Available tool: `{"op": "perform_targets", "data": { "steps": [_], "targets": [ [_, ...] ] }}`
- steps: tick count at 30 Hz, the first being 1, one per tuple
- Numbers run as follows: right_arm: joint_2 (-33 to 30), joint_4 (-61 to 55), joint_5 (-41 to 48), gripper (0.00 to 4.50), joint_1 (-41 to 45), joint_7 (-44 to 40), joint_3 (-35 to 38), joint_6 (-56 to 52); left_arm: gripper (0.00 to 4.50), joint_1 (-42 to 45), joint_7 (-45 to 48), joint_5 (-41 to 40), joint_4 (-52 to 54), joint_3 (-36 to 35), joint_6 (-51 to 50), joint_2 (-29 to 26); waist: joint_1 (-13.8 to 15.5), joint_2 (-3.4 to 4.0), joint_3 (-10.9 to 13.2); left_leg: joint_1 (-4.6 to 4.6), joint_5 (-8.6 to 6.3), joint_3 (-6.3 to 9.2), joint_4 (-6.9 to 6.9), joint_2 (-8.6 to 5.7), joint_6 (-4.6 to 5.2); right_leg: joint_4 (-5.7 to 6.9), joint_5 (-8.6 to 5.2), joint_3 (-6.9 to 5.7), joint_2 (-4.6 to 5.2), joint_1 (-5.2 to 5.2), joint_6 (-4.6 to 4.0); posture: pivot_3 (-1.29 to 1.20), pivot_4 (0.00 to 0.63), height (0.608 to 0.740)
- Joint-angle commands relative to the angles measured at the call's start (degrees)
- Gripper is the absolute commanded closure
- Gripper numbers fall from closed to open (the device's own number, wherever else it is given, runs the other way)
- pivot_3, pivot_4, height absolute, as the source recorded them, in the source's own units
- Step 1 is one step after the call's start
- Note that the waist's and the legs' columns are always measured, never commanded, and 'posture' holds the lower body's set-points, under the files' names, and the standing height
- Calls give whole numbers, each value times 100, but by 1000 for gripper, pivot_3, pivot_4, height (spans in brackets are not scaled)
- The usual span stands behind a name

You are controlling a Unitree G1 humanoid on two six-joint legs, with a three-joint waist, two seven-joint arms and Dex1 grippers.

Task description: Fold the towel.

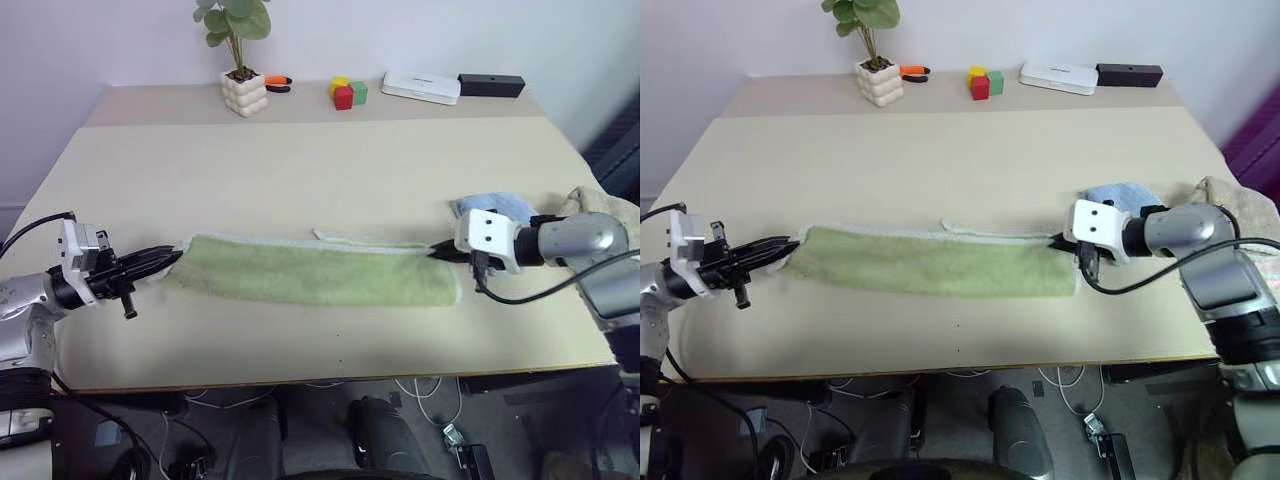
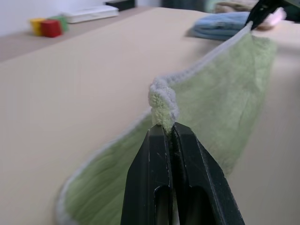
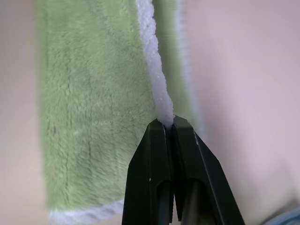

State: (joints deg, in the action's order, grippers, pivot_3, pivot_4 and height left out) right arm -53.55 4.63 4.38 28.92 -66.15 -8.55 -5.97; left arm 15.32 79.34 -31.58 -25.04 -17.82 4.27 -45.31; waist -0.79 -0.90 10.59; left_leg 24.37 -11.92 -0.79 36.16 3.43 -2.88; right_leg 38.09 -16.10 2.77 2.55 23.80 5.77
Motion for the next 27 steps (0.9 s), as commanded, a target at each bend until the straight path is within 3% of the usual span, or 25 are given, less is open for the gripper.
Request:
{"op": "perform_targets", "data": {
  "steps": [1,8,19,20,23,27],
  "targets": [
    [183,353,-213,4467,352,109,-34,185,4500,205,-314,191,-234,-179,285,0,19,0,0,0,0,-1,0,-1,0,0,0,0,1,0,0,0,150,740],
    [389,889,-467,4467,635,99,-190,495,4500,553,-682,683,-776,90,509,75,9,0,0,-1,0,-3,0,-1,0,0,1,0,0,-1,1,0,150,740],
    [507,863,-604,4467,550,127,-203,409,4500,921,-812,798,-994,382,-271,208,9,0,0,0,0,-4,2,-1,0,2,3,2,0,-2,6,0,150,740],
    [546,858,-574,4491,563,140,-175,341,4194,958,-815,814,-1021,391,-314,213,6,0,0,0,0,-5,1,-1,0,2,3,2,0,-2,6,0,150,740],
    [578,820,-521,3678,575,64,-167,160,3137,1023,-823,883,-1054,414,-326,220,2,0,0,-1,0,-4,0,-1,0,3,4,2,-1,-1,6,0,150,740],
    [621,789,-553,1704,576,166,-134,155,1089,1104,-854,997,-1149,455,-165,196,5,0,0,-1,0,-4,1,-1,0,2,4,2,-1,-1,6,0,150,740]
  ]
}}
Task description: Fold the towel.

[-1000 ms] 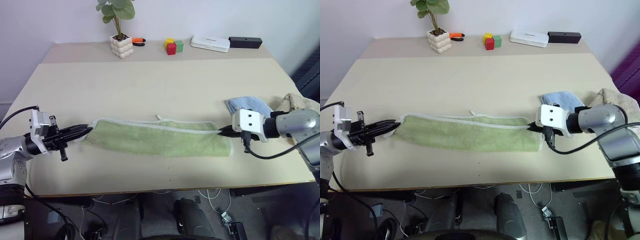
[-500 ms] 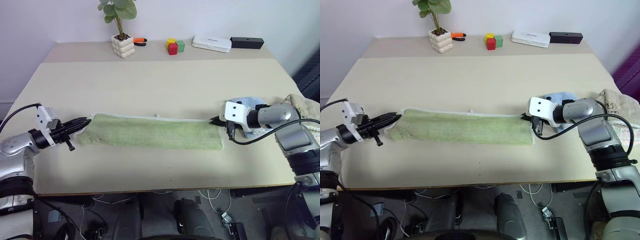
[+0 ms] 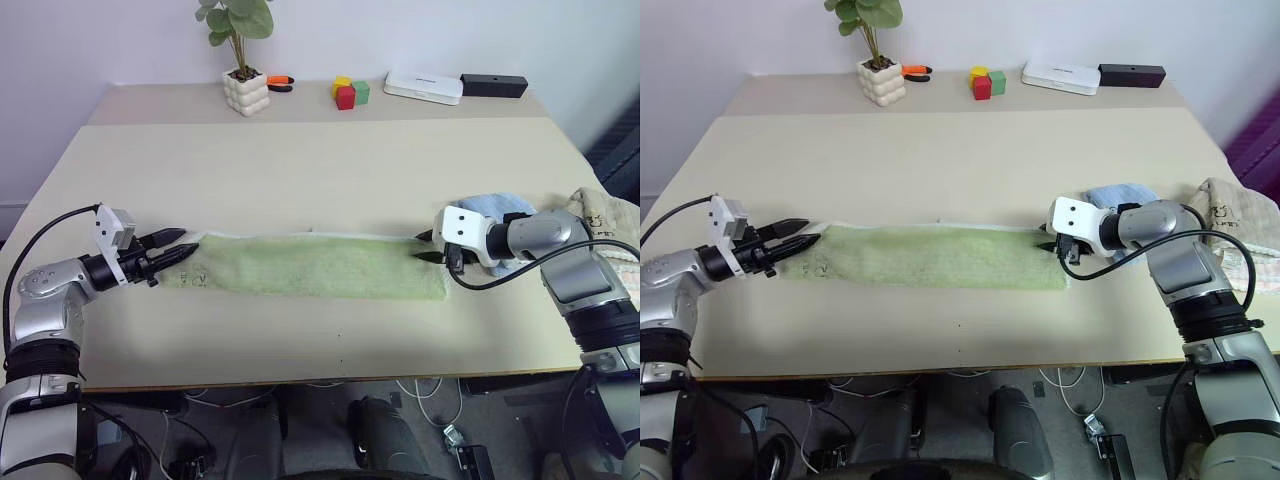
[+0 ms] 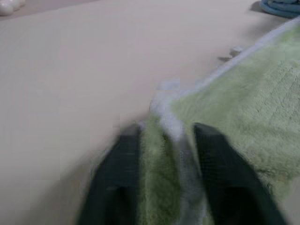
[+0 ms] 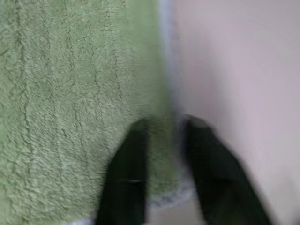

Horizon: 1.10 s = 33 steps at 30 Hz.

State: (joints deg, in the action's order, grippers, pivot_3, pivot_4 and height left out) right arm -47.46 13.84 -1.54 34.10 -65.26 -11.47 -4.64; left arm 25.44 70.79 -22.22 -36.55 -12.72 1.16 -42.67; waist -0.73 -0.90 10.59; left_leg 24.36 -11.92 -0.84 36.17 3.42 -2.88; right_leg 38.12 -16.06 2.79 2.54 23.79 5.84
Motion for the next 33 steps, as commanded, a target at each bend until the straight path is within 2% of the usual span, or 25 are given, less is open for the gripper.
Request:
{"op": "perform_targets", "data": {
  "steps": [1,3,4,8,11,16,18,19,21,22,25,27,29,30,33],
  "targets": [
    [12,-125,12,1242,63,116,157,45,627,87,32,78,7,-43,170,-79,-2,0,0,0,0,0,0,0,0,0,0,0,0,0,0,0,150,740],
    [23,-88,-12,176,79,186,167,25,561,58,98,74,27,-26,106,-107,-1,0,0,0,0,0,-1,0,0,0,0,0,0,0,0,0,150,740],
    [4,-91,-29,27,74,182,150,39,561,47,72,73,33,-51,126,-110,-1,0,0,0,0,0,-1,0,0,0,0,0,0,0,0,0,150,740],
    [-28,-187,-15,27,42,220,176,-185,561,62,-67,49,-48,-189,144,-171,-1,0,0,0,0,0,0,0,0,0,0,0,0,0,0,0,150,740],
    [24,-312,244,27,6,346,455,-447,561,83,-204,-42,-81,-356,137,-245,-3,0,0,0,0,0,-1,0,0,0,0,0,0,1,0,0,150,740],
    [392,-1087,1508,27,-104,619,1478,-1563,561,173,-473,-421,25,-862,-291,-422,-3,-1,0,0,0,1,-2,1,0,0,0,0,0,0,0,0,150,740],
    [514,-1346,1728,27,-130,755,1623,-1823,561,227,-459,-539,70,-953,-465,-443,-1,-1,0,0,0,1,-2,1,0,0,0,0,0,0,0,0,150,740],
    [579,-1448,1820,0,-141,826,1659,-1947,800,269,-412,-662,101,-1003,-671,-441,7,-1,0,0,0,1,-2,1,0,0,0,0,0,-1,0,0,150,740],
    [734,-1610,2027,565,-146,968,1722,-2224,1405,312,-222,-856,101,-1065,-1019,-445,5,-1,0,0,0,1,-1,1,0,0,0,-1,1,-3,1,0,150,740],
    [900,-1789,2092,809,-180,1106,1666,-2306,1850,333,-238,-875,226,-1035,-1077,-400,1,-1,0,0,0,1,0,0,0,0,1,-1,1,-4,1,0,150,740],
    [1512,-2225,2225,2319,-254,1696,1518,-2531,3388,400,-449,-923,759,-943,-1177,-186,-5,-2,0,0,0,2,-2,1,0,1,1,-1,0,-1,1,0,150,740],
    [2074,-2367,2158,3373,-342,2337,1448,-2647,4408,438,-802,-1151,1390,-889,-1659,85,9,-2,-1,0,0,4,-1,2,0,3,1,-1,-1,-2,1,0,150,740],
    [2448,-2539,2095,4361,-467,2681,1348,-2641,4500,362,-971,-1153,1778,-811,-1800,260,7,-4,-2,4,0,8,3,1,-1,6,4,-1,-1,-3,6,0,150,740],
    [2540,-2606,2082,4437,-502,2768,1317,-2639,4500,328,-1027,-1113,1852,-799,-1804,299,2,-4,-2,5,0,6,2,-3,-1,4,5,0,2,-3,8,0,150,740],
    [3180,-2641,1643,4437,-729,3755,1037,-2568,4500,376,-2139,-1410,2569,-791,-2287,1109,10,-4,-3,2,0,7,1,-3,0,4,5,1,4,-5,8,0,150,740]
  ]
}}
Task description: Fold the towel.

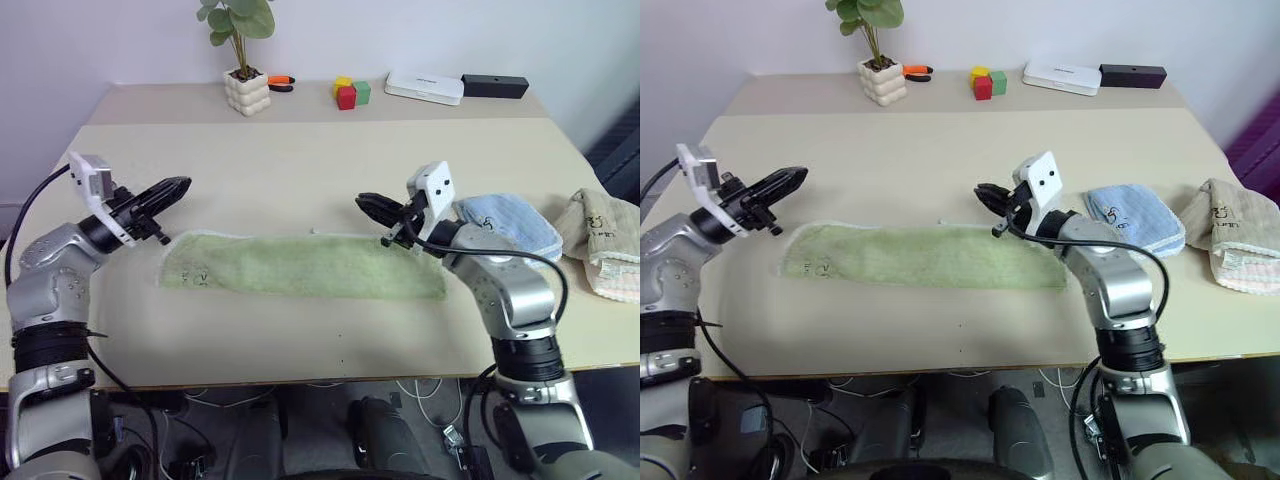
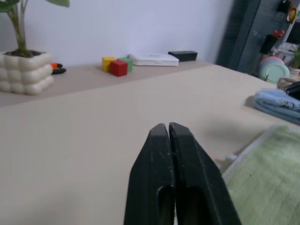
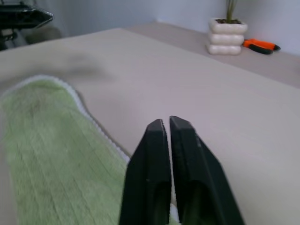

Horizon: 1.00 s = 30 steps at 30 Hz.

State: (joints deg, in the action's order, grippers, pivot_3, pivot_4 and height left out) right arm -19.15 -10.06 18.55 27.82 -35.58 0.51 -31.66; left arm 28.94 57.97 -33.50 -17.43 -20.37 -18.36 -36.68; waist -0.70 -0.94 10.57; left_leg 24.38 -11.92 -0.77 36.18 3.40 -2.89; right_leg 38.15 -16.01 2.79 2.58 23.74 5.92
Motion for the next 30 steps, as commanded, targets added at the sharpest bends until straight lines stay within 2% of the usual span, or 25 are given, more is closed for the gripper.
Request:
{"op": "perform_targets", "data": {
  "steps": [1,5,7,11,13,18,23,30],
  "targets": [
    [421,-229,-526,4437,-144,969,-247,193,4500,12,-1089,-291,826,1,-417,671,14,-2,-1,0,0,2,0,0,0,0,0,-1,0,-1,0,0,150,740],
    [1080,-94,-636,4437,-369,1812,-204,-16,4500,-246,-1932,-214,1629,431,-623,1565,-5,-7,-4,1,0,5,-1,-2,0,-2,1,1,0,-2,2,0,150,740],
    [1154,-12,-805,4437,-440,1957,-335,46,4500,-388,-2193,-264,1894,564,-782,1855,-6,-7,-4,1,0,5,0,-2,0,-2,2,0,0,-2,2,0,150,740],
    [1067,402,-1390,4437,-773,2221,-649,762,4500,-958,-2280,266,1865,1064,-399,2136,-26,-6,-7,-5,0,5,-6,-2,0,-3,1,2,-2,-3,1,0,150,740],
    [1093,620,-1426,4437,-928,2305,-567,974,4500,-1141,-2183,494,1739,1166,-154,2055,-39,-7,-8,-7,0,5,-9,-3,0,-6,1,2,-3,-3,1,0,150,740],
    [766,1174,-1709,4437,-1127,2310,-434,1646,4500,-1276,-2113,500,1281,860,12,1792,-14,-9,-8,-5,0,5,-3,-3,0,-8,1,2,-3,-4,0,0,150,740],
    [459,1349,-1810,4437,-1169,2256,-263,1932,4500,-1270,-2131,495,724,469,239,1494,-7,-11,-9,-7,0,5,-5,-4,0,-16,1,2,-2,-10,0,0,150,740],
    [-40,1579,-1851,4437,-1268,2112,-15,2200,4500,-1356,-1979,533,505,188,412,1004,-7,-13,-11,-7,0,5,-6,-4,0,-16,1,2,-1,-10,0,0,150,740]
  ]
}}
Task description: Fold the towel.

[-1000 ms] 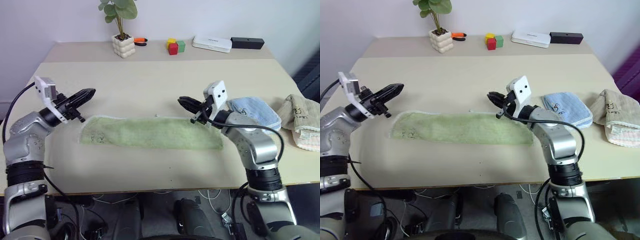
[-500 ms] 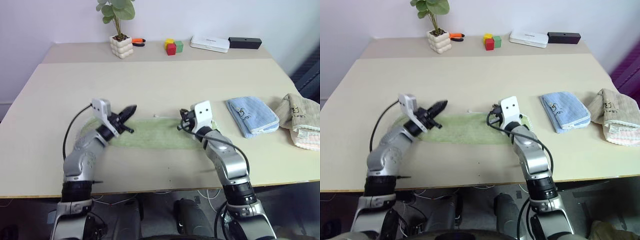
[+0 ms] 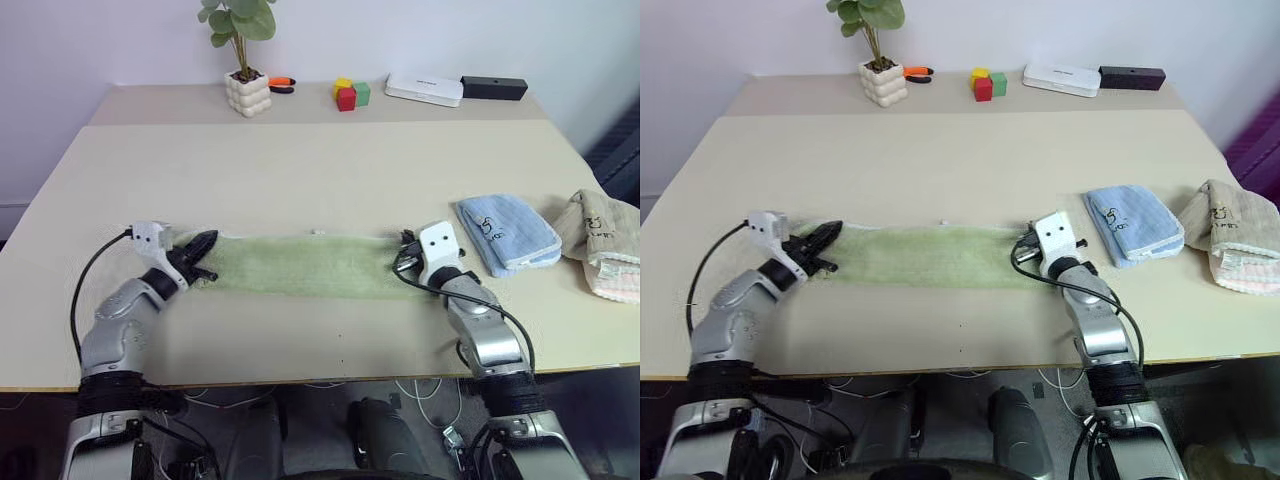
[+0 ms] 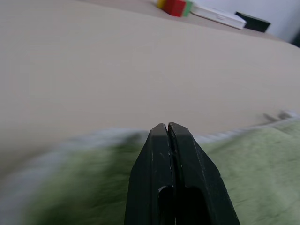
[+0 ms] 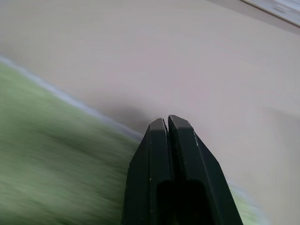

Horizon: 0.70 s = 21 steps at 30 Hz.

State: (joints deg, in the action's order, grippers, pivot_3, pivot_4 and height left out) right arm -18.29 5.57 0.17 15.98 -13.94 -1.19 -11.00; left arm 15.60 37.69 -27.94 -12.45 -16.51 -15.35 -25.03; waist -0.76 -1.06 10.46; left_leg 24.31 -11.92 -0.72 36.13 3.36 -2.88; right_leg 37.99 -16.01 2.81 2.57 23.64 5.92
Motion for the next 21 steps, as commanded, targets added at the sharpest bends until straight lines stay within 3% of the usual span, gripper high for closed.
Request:
{"op": "perform_targets", "data": {
  "steps": [1,14,16,18,21],
  "targets": [
    [-174,23,-9,4437,-107,-69,187,155,4500,-26,65,-19,-38,-246,127,-223,-2,0,0,0,0,0,0,0,0,0,0,0,0,0,0,0,150,740],
    [-513,29,76,4437,105,-150,481,220,4500,-58,168,-93,-51,-478,51,-501,-5,-3,-2,-1,0,0,-1,0,0,0,0,0,1,-1,0,0,150,740],
    [-356,-331,1011,4437,165,-599,840,-282,4500,-77,391,-206,78,-473,-102,-622,-6,-4,-1,-1,0,0,-2,0,0,0,0,0,1,0,0,0,150,740],
    [-327,-706,1756,3922,236,-919,1167,-727,4500,-76,645,-414,139,-496,-356,-727,-8,-3,-1,-1,0,0,-2,1,0,0,0,0,1,-1,0,0,150,740],
    [-444,-1590,3373,2676,268,-1547,1568,-1904,3598,-34,1344,-901,461,-477,-638,-914,-9,-3,0,0,0,0,-3,2,0,0,0,0,1,0,0,0,150,740]
  ]
}}
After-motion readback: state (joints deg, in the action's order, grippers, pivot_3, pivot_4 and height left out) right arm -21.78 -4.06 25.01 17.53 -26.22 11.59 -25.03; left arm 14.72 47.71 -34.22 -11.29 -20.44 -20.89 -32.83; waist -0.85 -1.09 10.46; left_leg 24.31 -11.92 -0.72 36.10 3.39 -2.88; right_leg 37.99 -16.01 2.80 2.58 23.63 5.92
